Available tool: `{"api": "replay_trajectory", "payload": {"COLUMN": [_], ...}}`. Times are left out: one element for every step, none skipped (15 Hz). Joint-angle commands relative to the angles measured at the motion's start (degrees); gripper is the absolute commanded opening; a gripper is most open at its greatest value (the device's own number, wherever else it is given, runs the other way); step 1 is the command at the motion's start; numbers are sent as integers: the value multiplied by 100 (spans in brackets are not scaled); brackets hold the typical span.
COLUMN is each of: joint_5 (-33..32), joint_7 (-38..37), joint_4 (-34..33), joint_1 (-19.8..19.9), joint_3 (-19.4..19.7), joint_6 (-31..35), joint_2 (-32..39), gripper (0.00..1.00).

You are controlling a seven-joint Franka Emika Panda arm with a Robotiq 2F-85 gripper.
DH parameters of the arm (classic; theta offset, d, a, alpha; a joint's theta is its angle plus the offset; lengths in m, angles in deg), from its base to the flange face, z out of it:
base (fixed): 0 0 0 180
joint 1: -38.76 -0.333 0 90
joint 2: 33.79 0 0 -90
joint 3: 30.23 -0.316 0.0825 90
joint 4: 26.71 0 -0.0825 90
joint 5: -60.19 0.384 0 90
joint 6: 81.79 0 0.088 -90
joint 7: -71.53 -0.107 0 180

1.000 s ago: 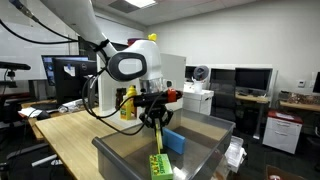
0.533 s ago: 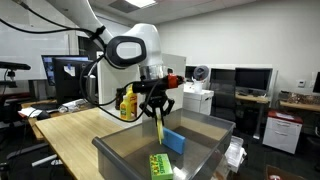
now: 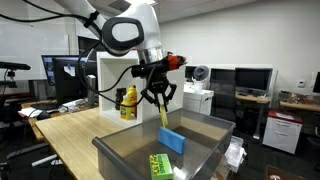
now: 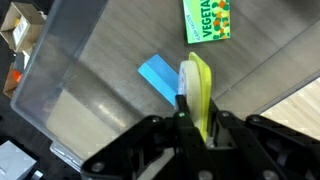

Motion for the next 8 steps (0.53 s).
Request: {"api": "replay_trajectory", "payload": {"joint_5": [-288,-347,-418,-505,-587,-664,-741,-834], "joint_7": [-314,-351,-414,-494,-561,-634,-707,-759], "joint_4": [28,16,8,-10,-36,-71,-108,-151], "joint_1": [-95,-100,-108,-112,-118,-125,-132,-137], "joint_3": [102,119,131,149,164,178,199,218], "joint_6": [-193,-186,-201,-225,-272,-361,-469,-629], "joint_2": [-395,-454,-502,-576,-625,-676,-725,-792], "gripper": [5,5,5,5,5,5,5,5]}}
